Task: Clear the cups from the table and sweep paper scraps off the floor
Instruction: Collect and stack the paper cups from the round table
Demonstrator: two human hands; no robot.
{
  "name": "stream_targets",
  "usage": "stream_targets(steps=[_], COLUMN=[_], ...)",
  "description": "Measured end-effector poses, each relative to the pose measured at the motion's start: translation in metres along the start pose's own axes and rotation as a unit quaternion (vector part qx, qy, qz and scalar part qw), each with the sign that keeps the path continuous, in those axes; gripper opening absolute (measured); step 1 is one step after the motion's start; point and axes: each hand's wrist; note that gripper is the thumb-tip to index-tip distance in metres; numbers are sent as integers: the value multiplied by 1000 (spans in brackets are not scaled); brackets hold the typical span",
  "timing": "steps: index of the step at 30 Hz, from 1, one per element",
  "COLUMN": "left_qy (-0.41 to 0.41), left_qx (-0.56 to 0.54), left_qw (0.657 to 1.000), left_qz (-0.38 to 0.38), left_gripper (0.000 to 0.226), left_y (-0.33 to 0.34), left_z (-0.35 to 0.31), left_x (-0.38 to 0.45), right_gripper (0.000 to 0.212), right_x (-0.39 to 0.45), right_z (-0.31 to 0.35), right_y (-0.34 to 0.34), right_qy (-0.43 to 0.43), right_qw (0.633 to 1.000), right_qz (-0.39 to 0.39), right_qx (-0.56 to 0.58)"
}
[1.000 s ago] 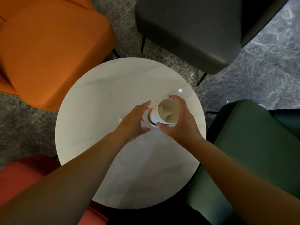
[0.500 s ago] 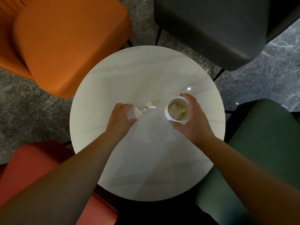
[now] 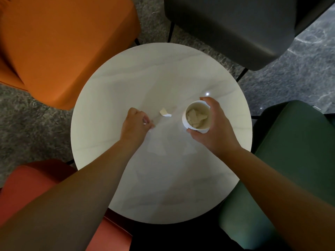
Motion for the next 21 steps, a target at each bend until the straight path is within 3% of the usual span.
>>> stream_targets(steps=[3,10,15,21], left_qy=[-4,16,22,62], left_qx=[5,-129,-33,30], left_qw=[1000,991,999,996], left_qz=[16,24,21,53], left_gripper=[16,22,15,37], left_y=[-4,0,11,13], left_z=[2,-45,-58,-54], left_x=[-3,-6,7,13], right_gripper=[88,86,86,86], right_x=[1,0,-1,0], right_z=[0,0,-2,-3], right_y=[0,-1,-1,-2], right_qy=[0,1,0,1], right_qw=[1000,1000,1000,1000], right_qz=[1,-2,2,8], right_qx=[-2,15,20,22])
Point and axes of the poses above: each hand's wrist, its own x-axis towards the middle knuckle, its own y-axis out of the palm, z = x × y, and after that the axes turned 15 degrees about -y, right-handed
